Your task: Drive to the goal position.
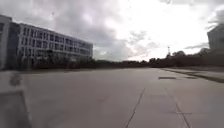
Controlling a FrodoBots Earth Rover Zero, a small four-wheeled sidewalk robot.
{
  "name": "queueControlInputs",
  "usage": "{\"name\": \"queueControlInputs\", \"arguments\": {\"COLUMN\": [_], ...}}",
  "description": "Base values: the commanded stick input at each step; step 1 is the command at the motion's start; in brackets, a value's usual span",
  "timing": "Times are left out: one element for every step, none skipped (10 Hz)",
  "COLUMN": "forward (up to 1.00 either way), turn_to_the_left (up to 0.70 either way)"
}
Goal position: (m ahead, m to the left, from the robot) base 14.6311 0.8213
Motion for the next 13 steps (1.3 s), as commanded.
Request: {"name": "queueControlInputs", "arguments": {"forward": [0.7, 0.7, 0.7, 0.7, 0.7, 0.7, 0.7, 0.7, 0.7, 0.7, 0.7, 0.7, 0.7], "turn_to_the_left": [-0.13, -0.06, -0.02, 0.0, 0.0, 0.0, 0.0, 0.0, 0.0, 0.0, 0.0, 0.0, 0.0]}}
